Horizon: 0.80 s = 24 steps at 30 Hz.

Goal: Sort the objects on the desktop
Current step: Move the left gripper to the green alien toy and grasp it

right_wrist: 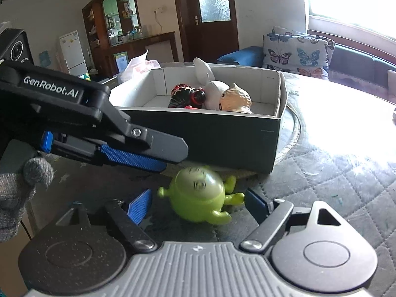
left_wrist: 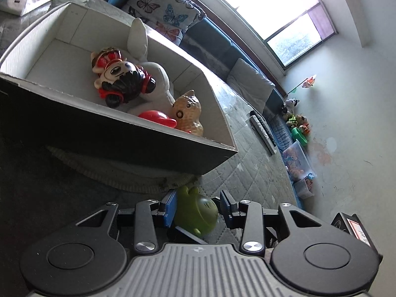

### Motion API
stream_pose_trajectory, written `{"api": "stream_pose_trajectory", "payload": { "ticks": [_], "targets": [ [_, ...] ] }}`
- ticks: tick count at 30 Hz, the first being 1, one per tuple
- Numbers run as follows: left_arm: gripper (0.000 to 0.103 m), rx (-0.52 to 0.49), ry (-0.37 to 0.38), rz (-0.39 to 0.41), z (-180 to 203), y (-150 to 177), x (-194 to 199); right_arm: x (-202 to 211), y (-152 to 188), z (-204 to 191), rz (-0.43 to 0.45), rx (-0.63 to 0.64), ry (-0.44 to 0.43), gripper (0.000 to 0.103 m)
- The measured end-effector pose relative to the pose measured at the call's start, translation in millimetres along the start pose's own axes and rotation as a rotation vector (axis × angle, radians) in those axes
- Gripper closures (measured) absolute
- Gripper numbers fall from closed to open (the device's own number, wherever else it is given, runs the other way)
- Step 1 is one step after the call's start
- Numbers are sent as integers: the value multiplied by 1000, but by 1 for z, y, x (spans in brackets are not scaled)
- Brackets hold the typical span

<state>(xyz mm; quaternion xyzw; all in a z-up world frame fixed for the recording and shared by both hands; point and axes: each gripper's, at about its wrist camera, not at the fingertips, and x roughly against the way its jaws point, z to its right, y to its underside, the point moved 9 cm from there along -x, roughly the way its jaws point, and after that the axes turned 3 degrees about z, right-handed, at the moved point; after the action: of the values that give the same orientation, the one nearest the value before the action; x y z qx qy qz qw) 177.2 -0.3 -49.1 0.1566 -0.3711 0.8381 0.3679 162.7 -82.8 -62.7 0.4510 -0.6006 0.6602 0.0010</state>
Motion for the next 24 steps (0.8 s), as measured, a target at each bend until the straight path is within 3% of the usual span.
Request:
{"api": "stream_pose_trajectory", "payload": {
  "ticks": [5, 10, 24],
  "targets": [
    [63, 11, 7, -19, -1, 2, -4, -4, 5, 6, -18, -23, 6, 19],
    [63, 19, 13, -40, -1, 8, -8, 0, 8, 5, -14, -26, 1, 28],
    [64, 22, 19, -56, -2, 14, -8, 12, 9, -5, -2, 13, 11, 29]
  ]
}}
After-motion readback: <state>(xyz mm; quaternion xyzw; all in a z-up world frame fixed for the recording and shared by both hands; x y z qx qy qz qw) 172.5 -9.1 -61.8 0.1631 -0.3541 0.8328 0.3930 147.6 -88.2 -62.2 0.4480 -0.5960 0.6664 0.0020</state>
